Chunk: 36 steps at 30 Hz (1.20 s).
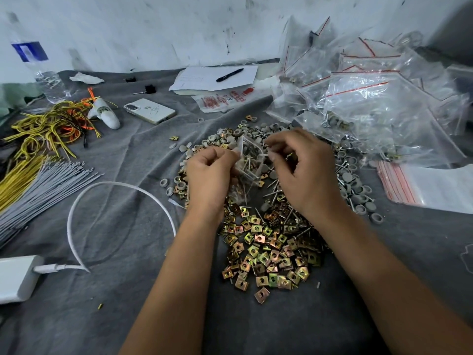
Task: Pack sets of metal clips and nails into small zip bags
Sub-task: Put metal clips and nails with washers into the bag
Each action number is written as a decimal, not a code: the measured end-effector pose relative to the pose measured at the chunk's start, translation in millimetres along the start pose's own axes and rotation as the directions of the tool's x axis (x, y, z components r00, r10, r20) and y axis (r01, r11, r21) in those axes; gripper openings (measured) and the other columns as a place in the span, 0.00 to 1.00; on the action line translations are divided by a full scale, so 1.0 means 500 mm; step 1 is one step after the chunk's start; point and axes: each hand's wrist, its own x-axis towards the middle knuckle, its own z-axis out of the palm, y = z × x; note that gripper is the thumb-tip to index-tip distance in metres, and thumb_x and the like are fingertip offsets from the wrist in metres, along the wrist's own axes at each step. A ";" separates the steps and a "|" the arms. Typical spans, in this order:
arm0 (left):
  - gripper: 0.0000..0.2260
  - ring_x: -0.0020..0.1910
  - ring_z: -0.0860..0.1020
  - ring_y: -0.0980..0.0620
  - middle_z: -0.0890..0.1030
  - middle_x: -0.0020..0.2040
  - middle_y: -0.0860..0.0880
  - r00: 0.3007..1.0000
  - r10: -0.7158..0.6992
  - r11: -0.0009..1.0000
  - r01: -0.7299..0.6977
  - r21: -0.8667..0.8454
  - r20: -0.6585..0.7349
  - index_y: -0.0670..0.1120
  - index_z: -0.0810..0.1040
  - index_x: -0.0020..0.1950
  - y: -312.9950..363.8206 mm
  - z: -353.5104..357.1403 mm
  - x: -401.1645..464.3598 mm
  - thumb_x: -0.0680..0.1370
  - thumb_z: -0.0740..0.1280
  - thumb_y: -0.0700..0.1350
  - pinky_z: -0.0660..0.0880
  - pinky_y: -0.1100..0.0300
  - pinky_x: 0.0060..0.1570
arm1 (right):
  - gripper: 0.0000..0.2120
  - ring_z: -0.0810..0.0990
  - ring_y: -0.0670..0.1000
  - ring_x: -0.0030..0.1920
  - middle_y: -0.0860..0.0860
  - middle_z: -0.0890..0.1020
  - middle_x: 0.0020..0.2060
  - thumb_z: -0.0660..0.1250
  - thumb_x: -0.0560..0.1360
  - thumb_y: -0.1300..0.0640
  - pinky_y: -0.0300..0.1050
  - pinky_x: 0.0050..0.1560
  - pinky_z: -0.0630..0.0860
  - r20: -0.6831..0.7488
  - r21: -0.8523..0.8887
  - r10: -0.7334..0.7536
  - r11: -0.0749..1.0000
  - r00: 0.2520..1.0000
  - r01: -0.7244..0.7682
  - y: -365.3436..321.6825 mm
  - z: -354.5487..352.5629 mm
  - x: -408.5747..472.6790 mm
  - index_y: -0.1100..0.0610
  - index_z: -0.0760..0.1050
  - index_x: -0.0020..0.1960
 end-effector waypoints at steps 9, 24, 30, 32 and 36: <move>0.12 0.31 0.72 0.52 0.74 0.32 0.46 0.995 -0.033 0.997 0.040 -0.072 0.094 0.44 0.76 0.35 0.001 0.002 0.000 0.78 0.69 0.36 0.71 0.58 0.38 | 0.11 0.84 0.45 0.49 0.51 0.86 0.50 0.75 0.75 0.64 0.42 0.51 0.83 -0.016 0.113 -0.096 0.989 0.995 0.097 -0.004 -0.004 -0.002 0.60 0.83 0.57; 0.13 0.27 0.71 0.57 0.74 0.28 0.52 0.991 -0.094 0.945 0.058 -0.322 -0.097 0.46 0.75 0.34 0.001 -0.007 0.014 0.78 0.68 0.35 0.68 0.64 0.28 | 0.13 0.73 0.43 0.45 0.44 0.79 0.42 0.70 0.74 0.39 0.41 0.43 0.68 0.461 -0.129 0.047 0.992 0.886 0.015 0.000 0.011 -0.012 0.48 0.81 0.46; 0.14 0.27 0.71 0.57 0.72 0.28 0.53 0.989 -0.094 0.934 0.048 -0.354 -0.115 0.47 0.74 0.33 0.001 -0.008 0.016 0.77 0.68 0.35 0.67 0.64 0.28 | 0.16 0.71 0.48 0.52 0.40 0.75 0.42 0.71 0.72 0.34 0.52 0.56 0.71 0.687 -0.255 0.117 0.963 0.717 0.087 -0.002 0.003 -0.005 0.42 0.72 0.35; 0.14 0.26 0.71 0.57 0.72 0.28 0.53 0.989 -0.099 0.934 0.052 -0.354 -0.114 0.47 0.74 0.33 0.000 -0.008 0.017 0.77 0.69 0.35 0.67 0.64 0.28 | 0.16 0.71 0.48 0.52 0.39 0.75 0.42 0.72 0.73 0.36 0.54 0.60 0.69 0.730 -0.249 0.117 0.963 0.673 0.102 -0.001 -0.002 -0.002 0.41 0.71 0.35; 0.14 0.27 0.71 0.57 0.72 0.28 0.53 0.989 -0.100 0.936 0.055 -0.348 -0.112 0.47 0.74 0.33 0.000 -0.007 0.017 0.77 0.69 0.35 0.67 0.64 0.28 | 0.11 0.69 0.48 0.53 0.39 0.73 0.43 0.70 0.76 0.40 0.55 0.64 0.66 0.761 -0.252 0.120 0.960 0.637 0.120 -0.002 -0.007 0.000 0.43 0.74 0.40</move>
